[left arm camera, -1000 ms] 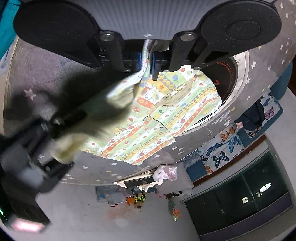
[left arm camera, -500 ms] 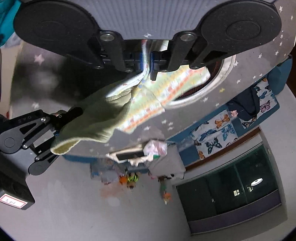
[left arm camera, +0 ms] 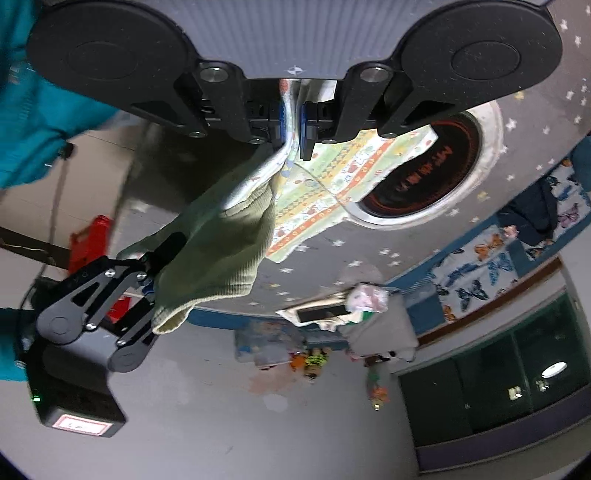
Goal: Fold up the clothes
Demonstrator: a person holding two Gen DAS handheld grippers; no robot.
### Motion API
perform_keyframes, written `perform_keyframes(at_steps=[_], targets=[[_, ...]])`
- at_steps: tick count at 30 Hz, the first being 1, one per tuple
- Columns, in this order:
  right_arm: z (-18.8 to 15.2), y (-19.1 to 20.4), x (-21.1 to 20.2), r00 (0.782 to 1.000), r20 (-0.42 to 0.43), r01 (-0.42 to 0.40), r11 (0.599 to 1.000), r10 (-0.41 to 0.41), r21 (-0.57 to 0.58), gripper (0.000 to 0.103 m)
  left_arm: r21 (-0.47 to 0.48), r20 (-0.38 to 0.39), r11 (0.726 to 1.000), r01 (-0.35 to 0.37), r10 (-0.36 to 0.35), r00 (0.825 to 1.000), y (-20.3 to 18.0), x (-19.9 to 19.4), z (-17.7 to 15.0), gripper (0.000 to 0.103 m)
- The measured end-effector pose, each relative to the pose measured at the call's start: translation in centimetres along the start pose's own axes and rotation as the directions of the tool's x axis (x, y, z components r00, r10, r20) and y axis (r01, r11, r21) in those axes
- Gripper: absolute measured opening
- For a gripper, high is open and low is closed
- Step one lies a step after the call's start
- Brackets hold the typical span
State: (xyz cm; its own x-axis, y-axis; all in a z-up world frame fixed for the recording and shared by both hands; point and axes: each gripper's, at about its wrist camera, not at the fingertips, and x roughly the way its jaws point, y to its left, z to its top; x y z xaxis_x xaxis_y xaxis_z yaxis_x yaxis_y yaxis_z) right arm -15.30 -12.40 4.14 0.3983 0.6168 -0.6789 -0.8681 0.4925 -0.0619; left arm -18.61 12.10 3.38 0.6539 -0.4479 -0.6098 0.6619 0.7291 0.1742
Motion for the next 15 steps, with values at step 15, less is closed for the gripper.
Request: perform_keyframes(at_steps=[15], targets=[[3.3, -5.4, 3.1, 1.000, -0.008, 0.023, 1.000, -0.023, 0.006, 0.008, -0.045, -0.026, 0.999, -0.028, 0.027, 0.999, 4.7, 4.6, 1.9, 0.008]])
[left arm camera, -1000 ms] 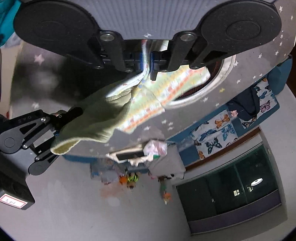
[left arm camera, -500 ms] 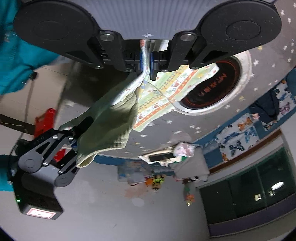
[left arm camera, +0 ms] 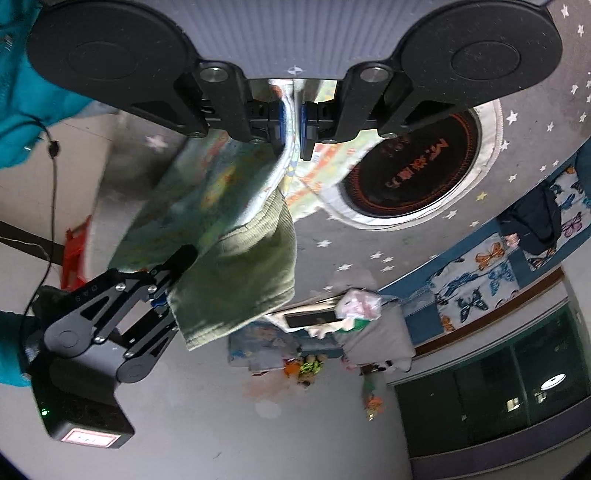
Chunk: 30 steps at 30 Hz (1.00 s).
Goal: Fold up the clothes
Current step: 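Fold the held hem up over the shirt toward the collar with both grippers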
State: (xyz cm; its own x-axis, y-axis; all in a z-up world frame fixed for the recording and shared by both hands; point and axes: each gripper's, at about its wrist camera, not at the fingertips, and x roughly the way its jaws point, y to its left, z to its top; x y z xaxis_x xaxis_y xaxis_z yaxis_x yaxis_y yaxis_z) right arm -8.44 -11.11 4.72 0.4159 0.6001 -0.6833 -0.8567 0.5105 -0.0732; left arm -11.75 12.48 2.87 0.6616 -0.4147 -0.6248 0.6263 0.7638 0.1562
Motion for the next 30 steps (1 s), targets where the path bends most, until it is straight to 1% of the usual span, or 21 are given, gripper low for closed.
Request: perform_keyframes(at_steps=[6, 10, 15, 18, 19, 21, 22, 24, 27, 30], targets=[[1.4, -3.4, 3.9, 0.999, -0.034, 0.023, 1.000, -0.023, 0.001, 0.008, -0.032, -0.054, 0.999, -0.019, 0.018, 0.998, 3.2, 4.2, 0.9, 0.008], [1.9, -5.5, 7.3, 0.997, -0.061, 0.045, 0.999, -0.044, 0.020, 0.008, -0.086, -0.100, 0.996, -0.027, 0.019, 0.995, 5.4, 7.4, 1.0, 0.008], [1.5, -6.9, 11.0, 0.994, -0.096, 0.065, 0.997, -0.061, 0.042, 0.009, -0.171, -0.160, 0.985, -0.040, 0.013, 0.987, 7.9, 10.7, 0.2, 0.010], [0.7, -7.6, 12.9, 0.992, -0.104, 0.083, 0.994, -0.075, 0.071, 0.010, -0.208, -0.175, 0.977, -0.049, 0.012, 0.984, 8.9, 11.8, -0.5, 0.014], [0.3, -7.7, 13.3, 0.991, -0.106, 0.093, 0.992, -0.084, 0.081, 0.014, -0.217, -0.180, 0.975, -0.055, 0.015, 0.984, 9.0, 12.0, -0.7, 0.015], [-0.3, -8.1, 14.1, 0.989, -0.106, 0.118, 0.988, -0.107, 0.098, 0.019, -0.233, -0.188, 0.970, -0.068, 0.024, 0.982, 9.3, 12.5, -1.1, 0.019], [-0.6, -8.5, 14.5, 0.988, -0.103, 0.129, 0.985, -0.117, 0.114, 0.024, -0.239, -0.191, 0.968, -0.074, 0.028, 0.981, 9.4, 12.6, -1.2, 0.021], [-1.2, -9.2, 15.0, 0.985, -0.098, 0.153, 0.978, -0.140, 0.142, 0.026, -0.267, -0.196, 0.960, -0.085, 0.033, 0.980, 9.8, 12.9, -1.3, 0.022], [-1.7, -9.9, 14.5, 0.980, -0.084, 0.193, 0.963, -0.180, 0.188, 0.039, -0.294, -0.204, 0.949, -0.114, 0.054, 0.978, 10.3, 12.9, -1.7, 0.024], [-2.1, -10.3, 13.3, 0.973, -0.059, 0.232, 0.946, -0.225, 0.226, 0.040, -0.317, -0.211, 0.938, -0.141, 0.075, 0.975, 10.7, 13.0, -1.9, 0.024]])
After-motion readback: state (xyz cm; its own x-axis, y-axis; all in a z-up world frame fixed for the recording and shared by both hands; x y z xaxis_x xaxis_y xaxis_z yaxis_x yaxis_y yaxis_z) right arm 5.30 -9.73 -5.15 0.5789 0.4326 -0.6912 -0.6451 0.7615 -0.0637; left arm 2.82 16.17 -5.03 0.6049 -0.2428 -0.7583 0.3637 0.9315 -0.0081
